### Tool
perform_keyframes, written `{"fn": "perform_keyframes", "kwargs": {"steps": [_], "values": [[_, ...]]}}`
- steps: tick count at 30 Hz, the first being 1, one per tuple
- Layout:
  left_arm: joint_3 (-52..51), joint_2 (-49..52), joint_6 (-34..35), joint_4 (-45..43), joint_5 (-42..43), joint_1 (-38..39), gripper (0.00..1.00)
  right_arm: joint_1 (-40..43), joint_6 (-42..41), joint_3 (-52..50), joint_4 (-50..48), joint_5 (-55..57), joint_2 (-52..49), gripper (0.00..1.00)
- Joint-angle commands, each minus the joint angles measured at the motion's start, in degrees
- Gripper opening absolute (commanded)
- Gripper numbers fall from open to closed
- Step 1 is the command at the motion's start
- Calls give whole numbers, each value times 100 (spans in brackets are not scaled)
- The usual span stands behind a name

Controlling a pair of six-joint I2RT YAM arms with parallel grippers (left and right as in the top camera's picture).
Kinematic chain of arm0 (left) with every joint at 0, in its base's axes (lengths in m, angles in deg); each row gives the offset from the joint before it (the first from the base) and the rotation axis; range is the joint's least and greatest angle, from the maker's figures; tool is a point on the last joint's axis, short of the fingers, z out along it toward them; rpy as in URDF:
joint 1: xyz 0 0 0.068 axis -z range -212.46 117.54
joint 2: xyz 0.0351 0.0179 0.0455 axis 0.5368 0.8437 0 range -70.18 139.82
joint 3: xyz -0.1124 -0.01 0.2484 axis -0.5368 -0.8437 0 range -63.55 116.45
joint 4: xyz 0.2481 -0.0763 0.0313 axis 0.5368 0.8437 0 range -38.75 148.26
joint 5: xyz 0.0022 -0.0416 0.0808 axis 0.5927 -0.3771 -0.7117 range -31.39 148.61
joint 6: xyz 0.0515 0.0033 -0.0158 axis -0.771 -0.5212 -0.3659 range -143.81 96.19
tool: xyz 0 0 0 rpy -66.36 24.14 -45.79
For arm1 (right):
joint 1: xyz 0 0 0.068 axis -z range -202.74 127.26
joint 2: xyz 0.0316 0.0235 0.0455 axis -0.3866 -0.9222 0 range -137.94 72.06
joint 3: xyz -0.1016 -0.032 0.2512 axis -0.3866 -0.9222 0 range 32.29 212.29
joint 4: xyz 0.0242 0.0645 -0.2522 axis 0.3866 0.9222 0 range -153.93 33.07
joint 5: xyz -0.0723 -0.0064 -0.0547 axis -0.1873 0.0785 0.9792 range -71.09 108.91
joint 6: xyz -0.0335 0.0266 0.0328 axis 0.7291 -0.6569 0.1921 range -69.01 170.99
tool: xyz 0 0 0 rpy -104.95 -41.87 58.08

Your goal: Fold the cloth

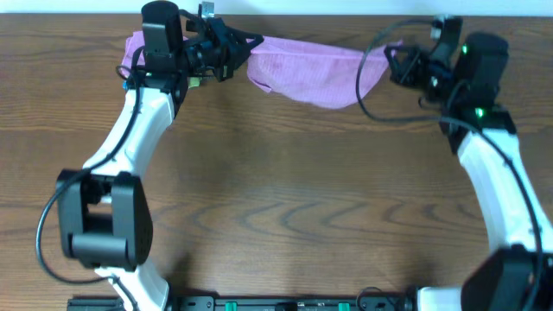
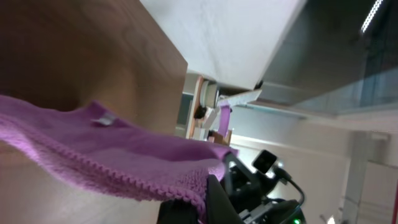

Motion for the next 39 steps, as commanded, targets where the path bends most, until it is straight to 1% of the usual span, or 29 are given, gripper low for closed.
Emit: {"fn": "perform_keyframes", "kwargs": {"steps": [1, 3, 5, 8, 10, 13, 15, 16, 17, 19, 20, 22, 24, 26, 29, 33, 39], "values": [[619, 326, 39, -68, -188, -109, 6, -127, -81, 638, -17, 223, -372, 1], [1108, 688, 46, -68, -282, -107, 6, -212, -85, 1014, -22, 348, -734, 1], [1652, 1060, 48, -66, -199, -122, 6, -262, -85, 1311, -22, 361, -1036, 1], [2551, 1646, 98, -44, 363, -173, 5, -295, -103, 1631, 76, 352, -1268, 1], [2623, 1696, -87, 37, 597, -205, 6, -295, -28, 1659, 247, 352, -1233, 1], [2621, 1694, -776, 535, 1082, -315, 6, -291, 227, 1685, 787, 328, -1176, 1], [2621, 1694, -1486, 1202, 1440, -420, 6, -293, 472, 1685, 1276, 197, -1134, 1], [2621, 1694, -1961, 1716, 1565, -474, 6, -299, 636, 1685, 1604, 101, -1113, 1], [2621, 1694, -2415, 2299, 1600, -527, 6, -310, 752, 1685, 1928, 72, -1099, 1], [2621, 1690, -3635, 3755, 1434, -599, 6, -337, 1043, 1685, 2612, 72, -1086, 1], [2621, 1690, -4238, 4535, 1193, -623, 6, -354, 1220, 1685, 2938, 76, -1086, 2], [2621, 1690, -5554, 6391, 214, -621, 6, -396, 1499, 1685, 3552, 116, -1086, 1], [2621, 1690, -6260, 7337, -367, -577, 6, -422, 1576, 1685, 3836, 116, -1084, 1], [2616, 1690, -6789, 8039, -686, -525, 6, -483, 1674, 1685, 4183, 120, -1082, 1], [2603, 1690, -7130, 8489, -807, -476, 6, -619, 1836, 1685, 4640, 120, -1082, 1], [2463, 1690, -7740, 8985, -863, -396, 6, -870, 2293, 1665, 5233, 313, -1034, 2], [2205, 1587, -8166, 9372, -863, -380, 6, -896, 2483, 1178, 5222, 509, -503, 2]]}}
